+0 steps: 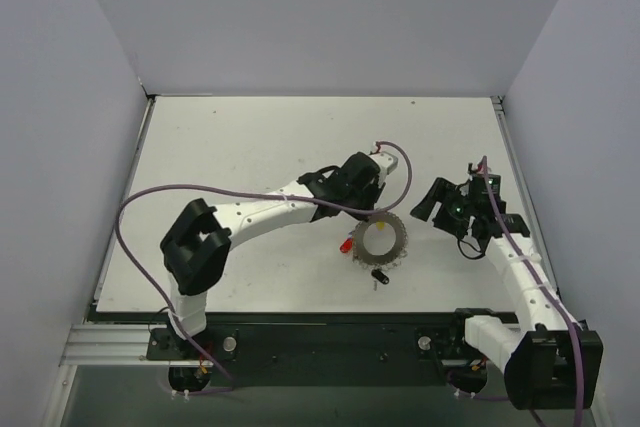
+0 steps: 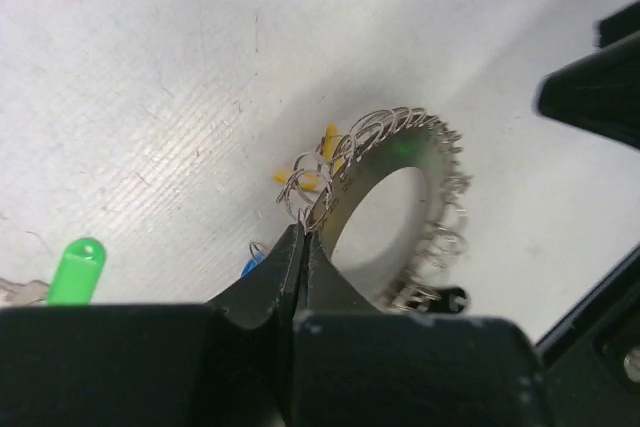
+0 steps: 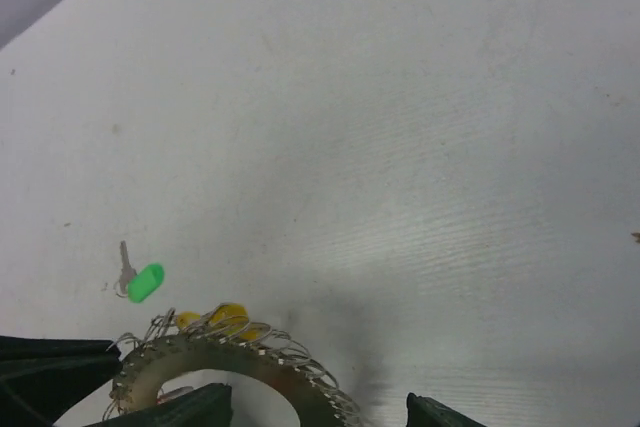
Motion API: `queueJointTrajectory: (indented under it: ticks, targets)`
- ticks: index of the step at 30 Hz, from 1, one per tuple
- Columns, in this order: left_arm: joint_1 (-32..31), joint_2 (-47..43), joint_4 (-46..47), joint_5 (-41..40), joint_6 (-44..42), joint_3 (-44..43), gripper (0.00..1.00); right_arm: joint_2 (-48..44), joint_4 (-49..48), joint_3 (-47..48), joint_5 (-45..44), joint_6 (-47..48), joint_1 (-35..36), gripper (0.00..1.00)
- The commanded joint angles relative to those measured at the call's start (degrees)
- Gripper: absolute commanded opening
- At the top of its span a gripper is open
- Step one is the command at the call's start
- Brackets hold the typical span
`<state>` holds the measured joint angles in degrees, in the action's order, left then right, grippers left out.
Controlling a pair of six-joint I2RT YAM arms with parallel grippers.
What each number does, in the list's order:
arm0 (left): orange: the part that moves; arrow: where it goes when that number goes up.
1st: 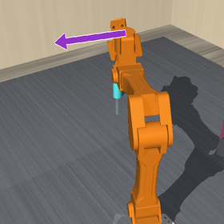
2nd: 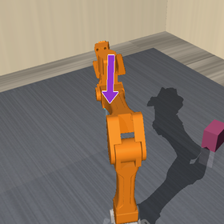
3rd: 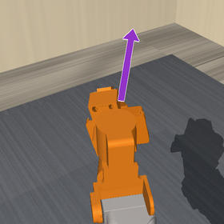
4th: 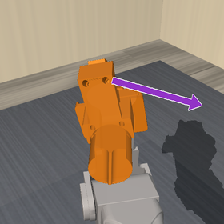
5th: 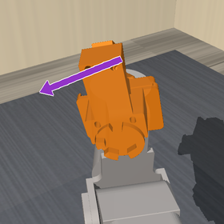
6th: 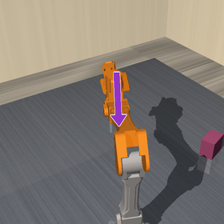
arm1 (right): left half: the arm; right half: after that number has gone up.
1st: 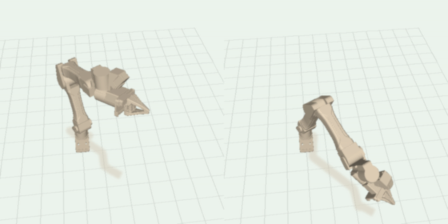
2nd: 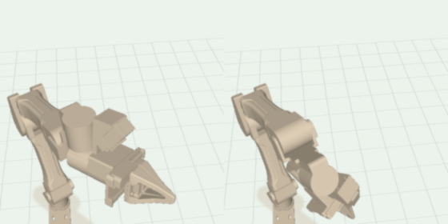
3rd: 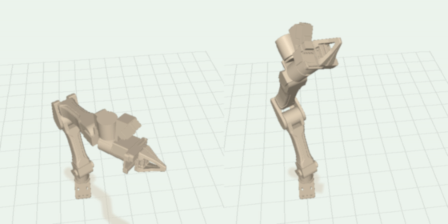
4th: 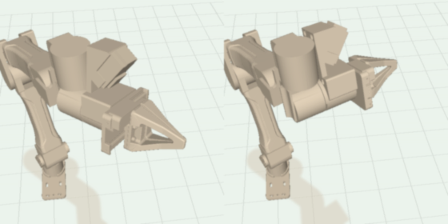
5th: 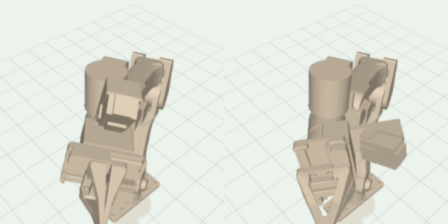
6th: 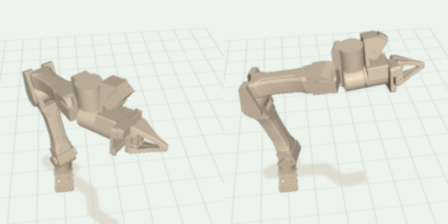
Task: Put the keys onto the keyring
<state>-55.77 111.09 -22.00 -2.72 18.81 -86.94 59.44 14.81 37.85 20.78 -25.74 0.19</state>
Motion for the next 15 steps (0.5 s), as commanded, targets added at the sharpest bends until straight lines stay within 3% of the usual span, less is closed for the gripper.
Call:
queueJointTrajectory:
  ticks: [1,2,5,15]
  targets:
    - [0.0,-10.4,0.0,2.7,-7.7,0.7,0.00,-5.9,-4.2,2.4,7.6,0.8,0.6,0.74]
    - [0.0,-11.6,-0.4,2.7,-8.1,1.2,0.00,-8.2,-5.0,2.4,9.1,1.0,1.3,0.82]
    - [0.0,-16.9,-2.3,5.6,-10.1,2.6,0.00,-12.1,-7.2,4.2,12.2,1.6,2.0,0.91]
    - [0.0,-37.8,-5.6,10.7,-21.5,9.9,0.00,-13.3,-23.1,9.7,28.8,-1.0,7.7,0.94]
